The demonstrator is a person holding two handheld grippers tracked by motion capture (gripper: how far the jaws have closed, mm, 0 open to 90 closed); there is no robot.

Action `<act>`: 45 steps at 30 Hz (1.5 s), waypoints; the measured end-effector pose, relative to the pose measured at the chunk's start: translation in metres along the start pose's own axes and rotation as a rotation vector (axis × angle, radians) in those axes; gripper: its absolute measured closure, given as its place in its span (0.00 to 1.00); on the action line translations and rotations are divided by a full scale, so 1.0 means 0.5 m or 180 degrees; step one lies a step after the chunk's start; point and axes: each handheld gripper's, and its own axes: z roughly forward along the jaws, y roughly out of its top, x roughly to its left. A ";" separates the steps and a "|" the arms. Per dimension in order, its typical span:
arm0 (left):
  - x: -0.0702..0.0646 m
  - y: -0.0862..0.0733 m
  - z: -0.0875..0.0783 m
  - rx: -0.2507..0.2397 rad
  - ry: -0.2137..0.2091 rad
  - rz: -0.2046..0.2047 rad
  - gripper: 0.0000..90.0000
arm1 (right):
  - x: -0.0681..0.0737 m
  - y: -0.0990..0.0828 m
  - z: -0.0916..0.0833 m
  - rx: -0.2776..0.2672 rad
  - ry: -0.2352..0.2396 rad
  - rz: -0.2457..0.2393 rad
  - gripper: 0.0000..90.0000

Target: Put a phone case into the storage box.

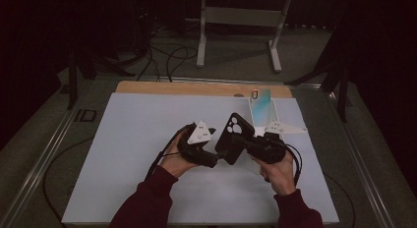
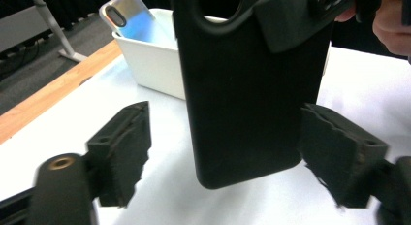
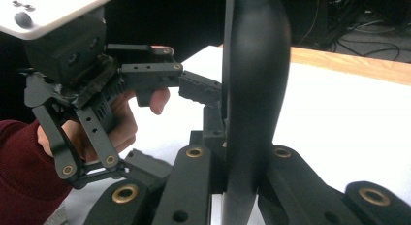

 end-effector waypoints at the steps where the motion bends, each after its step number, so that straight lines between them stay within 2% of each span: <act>1: 0.001 0.000 -0.001 0.0000 -0.0037 -0.0017 0.20 | 0.000 0.000 0.000 0.0000 0.0000 0.0000 0.96; 7: 0.007 -0.001 -0.001 0.0002 -0.0193 -0.0119 0.15 | -0.002 0.006 -0.014 -0.0115 0.0096 -0.0008 0.96; 8: 0.009 -0.001 0.000 0.0006 -0.0275 -0.0169 0.15 | -0.002 0.006 -0.014 -0.0115 0.0096 -0.0008 0.96; 9: 0.010 -0.002 0.001 0.0010 -0.0350 -0.0211 0.16 | -0.001 0.006 -0.017 -0.0150 0.0170 -0.0022 0.96; 11: 0.011 -0.003 0.002 0.0007 -0.0400 -0.0217 0.16 | 0.002 0.007 -0.018 -0.0167 0.0261 -0.0042 0.96; 13: 0.010 -0.003 0.002 0.0003 -0.0411 -0.0201 0.16 | 0.004 0.008 -0.018 -0.0164 0.0277 -0.0074 0.96; 18: 0.008 -0.004 0.004 -0.0002 -0.0592 -0.0181 0.18 | 0.011 0.010 -0.016 -0.0183 0.0425 -0.0138 0.96; 21: 0.007 -0.004 0.004 -0.0011 -0.0686 -0.0168 0.23 | 0.015 0.011 -0.013 -0.0177 0.0486 -0.0185 0.96; 25: 0.012 -0.007 0.007 0.0013 -0.0741 -0.0171 0.27 | 0.020 0.014 -0.013 -0.0198 0.0597 -0.0207 0.96; 30: 0.011 -0.007 0.005 -0.0021 -0.0862 -0.0167 0.37 | 0.019 0.014 -0.013 -0.0203 0.0618 -0.0227 0.96; 34: 0.012 -0.009 0.004 -0.0001 -0.0849 -0.0178 0.43 | 0.019 0.012 -0.015 -0.0195 0.0592 -0.0259 0.96; 38: 0.011 -0.010 0.001 -0.0011 -0.0860 -0.0152 0.43 | 0.019 0.012 -0.015 -0.0190 0.0579 -0.0276 0.96; 39: 0.012 -0.011 0.000 -0.0028 -0.0860 -0.0150 0.53 | 0.012 0.010 -0.020 -0.0215 0.0574 -0.0250 0.96; 40: 0.012 -0.011 0.000 -0.0028 -0.0860 -0.0150 0.57 | 0.012 0.010 -0.020 -0.0215 0.0574 -0.0250 0.96; 45: 0.013 -0.019 -0.001 -0.0041 -0.0851 -0.0142 0.65 | 0.013 0.011 -0.024 -0.0163 0.0456 -0.0402 0.95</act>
